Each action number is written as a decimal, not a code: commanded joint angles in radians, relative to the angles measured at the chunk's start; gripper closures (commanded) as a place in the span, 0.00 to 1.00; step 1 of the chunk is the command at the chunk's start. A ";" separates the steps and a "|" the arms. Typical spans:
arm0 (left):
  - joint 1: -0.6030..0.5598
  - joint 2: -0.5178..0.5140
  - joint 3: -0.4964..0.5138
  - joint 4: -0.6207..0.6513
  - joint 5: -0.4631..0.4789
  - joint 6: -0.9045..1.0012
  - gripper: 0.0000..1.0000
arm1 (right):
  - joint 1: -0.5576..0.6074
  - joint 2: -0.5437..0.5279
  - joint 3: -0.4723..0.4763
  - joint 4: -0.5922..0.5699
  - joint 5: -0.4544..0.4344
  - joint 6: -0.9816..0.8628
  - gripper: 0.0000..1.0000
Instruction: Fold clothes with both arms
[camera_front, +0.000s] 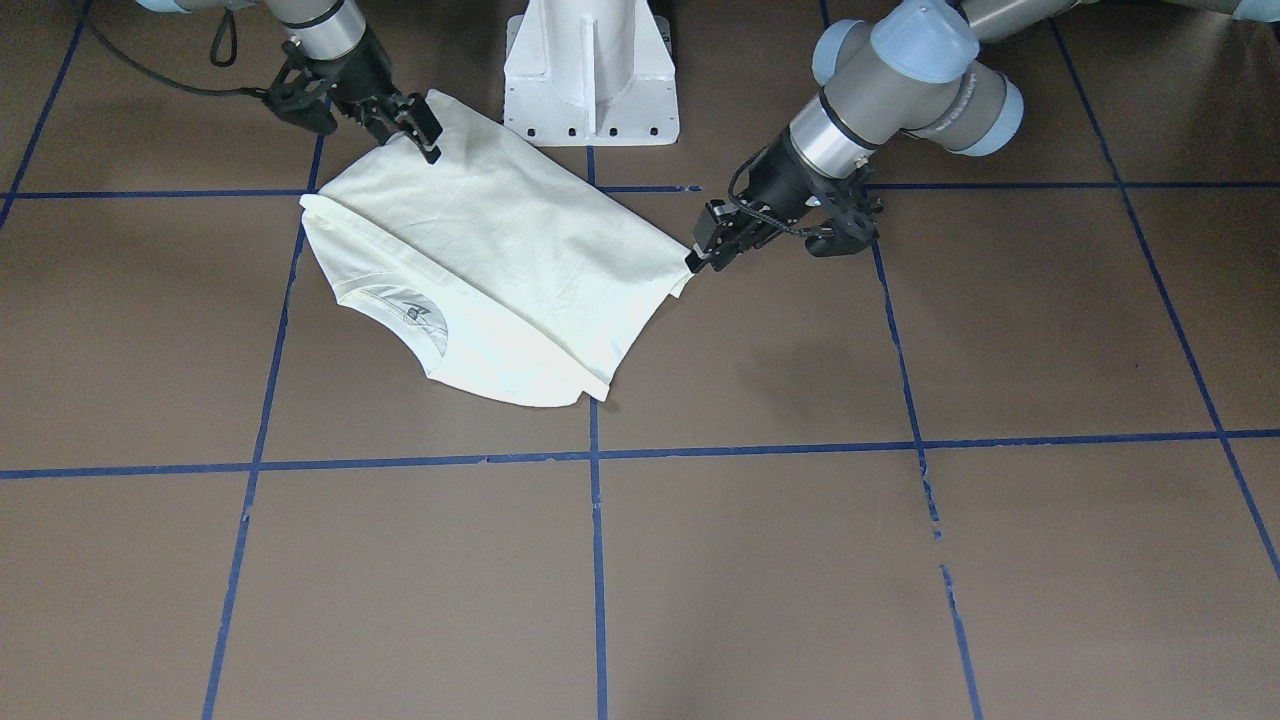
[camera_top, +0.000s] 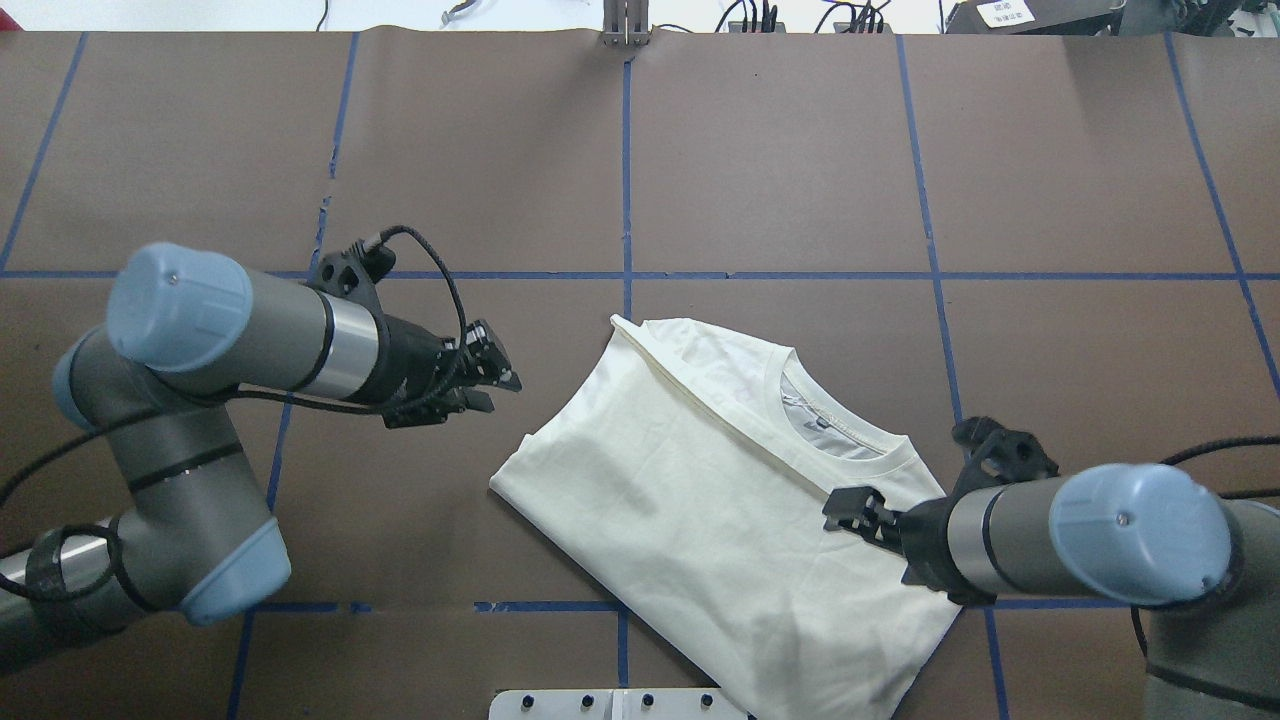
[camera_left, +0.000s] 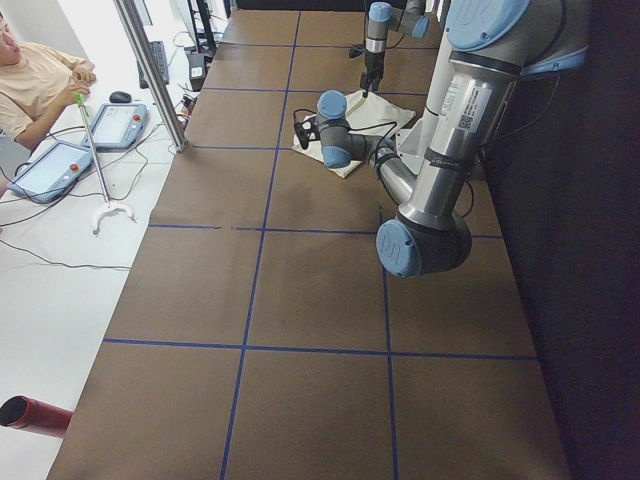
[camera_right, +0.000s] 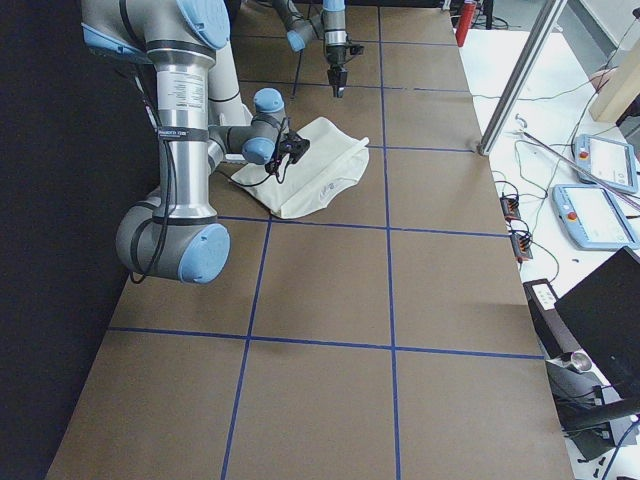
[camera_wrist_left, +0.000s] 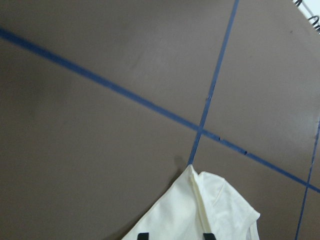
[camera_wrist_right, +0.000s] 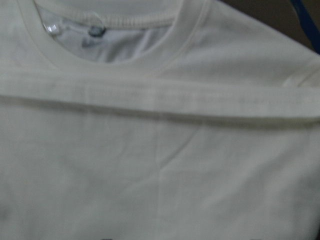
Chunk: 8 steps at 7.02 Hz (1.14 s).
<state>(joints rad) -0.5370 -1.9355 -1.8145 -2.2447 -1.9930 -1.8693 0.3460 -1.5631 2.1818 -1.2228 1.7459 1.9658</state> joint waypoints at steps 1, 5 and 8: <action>0.127 0.001 0.029 0.060 0.033 -0.085 0.34 | 0.173 0.032 -0.051 -0.003 0.012 -0.114 0.00; 0.192 -0.043 0.075 0.085 0.098 -0.159 0.42 | 0.189 0.035 -0.088 -0.001 0.007 -0.127 0.00; 0.195 -0.045 0.101 0.085 0.143 -0.148 0.42 | 0.188 0.037 -0.091 -0.001 0.006 -0.127 0.00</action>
<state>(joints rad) -0.3434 -1.9797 -1.7214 -2.1610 -1.8794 -2.0182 0.5352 -1.5275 2.0940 -1.2242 1.7525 1.8393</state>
